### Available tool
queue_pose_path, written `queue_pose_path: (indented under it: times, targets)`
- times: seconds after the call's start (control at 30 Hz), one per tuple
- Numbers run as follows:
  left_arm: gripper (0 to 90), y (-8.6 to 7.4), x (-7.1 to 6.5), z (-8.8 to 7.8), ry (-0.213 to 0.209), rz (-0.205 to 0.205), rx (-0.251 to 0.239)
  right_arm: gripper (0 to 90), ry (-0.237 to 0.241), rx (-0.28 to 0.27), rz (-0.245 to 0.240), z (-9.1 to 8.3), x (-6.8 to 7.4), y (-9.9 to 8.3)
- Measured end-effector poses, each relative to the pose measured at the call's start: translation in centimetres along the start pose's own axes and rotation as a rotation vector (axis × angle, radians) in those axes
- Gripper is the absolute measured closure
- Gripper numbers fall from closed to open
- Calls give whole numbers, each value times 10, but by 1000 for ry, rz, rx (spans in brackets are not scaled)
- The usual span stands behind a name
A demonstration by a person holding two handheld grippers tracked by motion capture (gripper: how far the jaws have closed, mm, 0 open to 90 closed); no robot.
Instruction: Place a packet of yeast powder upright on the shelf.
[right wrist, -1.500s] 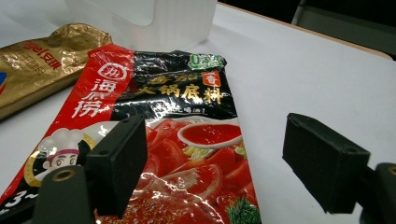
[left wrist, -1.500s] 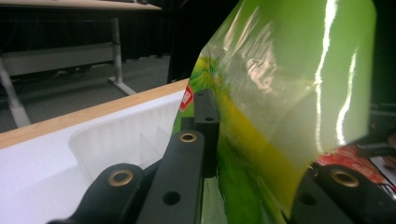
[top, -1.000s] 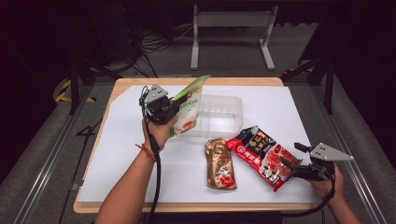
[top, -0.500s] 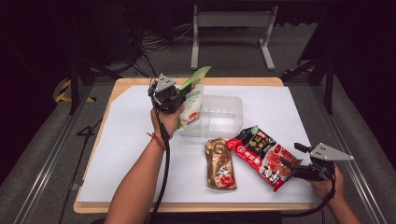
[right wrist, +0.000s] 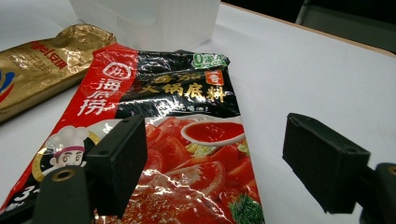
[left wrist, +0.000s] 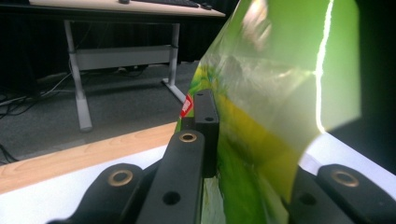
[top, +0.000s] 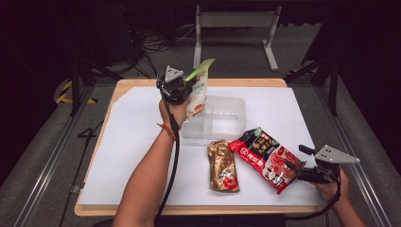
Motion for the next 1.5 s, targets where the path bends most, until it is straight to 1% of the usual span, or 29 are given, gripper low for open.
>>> queue_pose_path:
  times: [0.03,0.07,0.13,0.27,0.33,0.43,0.47,0.5,0.57,0.63,0.7,0.77,0.83,0.9,0.93,0.97,1.0,1.03,1.1,1.13,1.17,1.27,1.3,1.37,1.5]
  targets:
    - [900,0,1,2,1,-2,-10,224,1,0,0,0,0,0]
    - [900,0,1,4,-9,-12,-12,224,5,-3,1,0,0,0]
    - [900,-2,2,5,-17,-20,-19,224,7,-5,-1,0,0,0]
    - [899,-10,2,8,-32,-31,-9,224,7,-4,1,0,0,0]
    - [899,-15,2,8,-50,-39,-5,224,7,-5,2,-1,0,0]
    - [894,-21,3,7,-70,-32,5,224,8,-6,2,-1,0,0]
    - [894,-23,3,7,-81,-23,9,223,10,-7,4,0,0,0]
    - [894,-23,3,7,-81,-23,9,223,10,-7,4,0,0,0]
    - [892,-26,3,3,-88,13,21,223,12,-5,1,0,0,0]
    - [891,-28,5,0,-113,20,24,223,12,-4,0,0,1,0]
    - [887,-30,8,-5,-120,40,32,223,14,-2,0,0,1,0]
    - [881,-35,11,-10,-125,71,46,223,18,-1,0,1,1,0]
    - [880,-36,14,-16,-155,62,39,223,21,1,-3,1,2,0]
    - [880,-37,15,-21,-171,72,34,223,23,3,-1,2,3,0]
    - [878,-37,15,-21,-171,72,34,223,23,3,-1,2,3,0]
    - [877,-39,14,-25,-193,94,40,223,23,6,1,2,3,0]
    - [874,-39,14,-25,-193,94,40,223,23,6,1,2,3,0]
    - [874,-40,14,-27,-189,106,51,223,23,6,0,2,3,0]
    - [867,-40,12,-29,-189,128,55,223,22,8,-2,2,3,0]
    - [858,-41,12,-30,-187,132,56,223,23,7,-1,3,3,0]
    - [856,-42,11,-32,-189,148,61,223,22,9,0,3,3,0]
    - [846,-44,11,-34,-188,155,67,223,21,10,0,2,3,-1]
    - [846,-46,11,-36,-189,166,68,223,21,8,-3,2,3,-1]
    - [832,-47,11,-38,-192,175,75,223,20,8,1,2,2,-1]
    - [811,-49,12,-44,-199,184,76,224,22,12,-1,3,3,-1]
Point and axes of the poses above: each handheld gripper's, and its own axes: z roughly forward along the jaws, y roughly out of its top, x roughly to its left, the point moved 2 cm from there along z, roughly forward along the jaws, and after that the axes turned 5 degrees about -z, right-handed, at the moved point
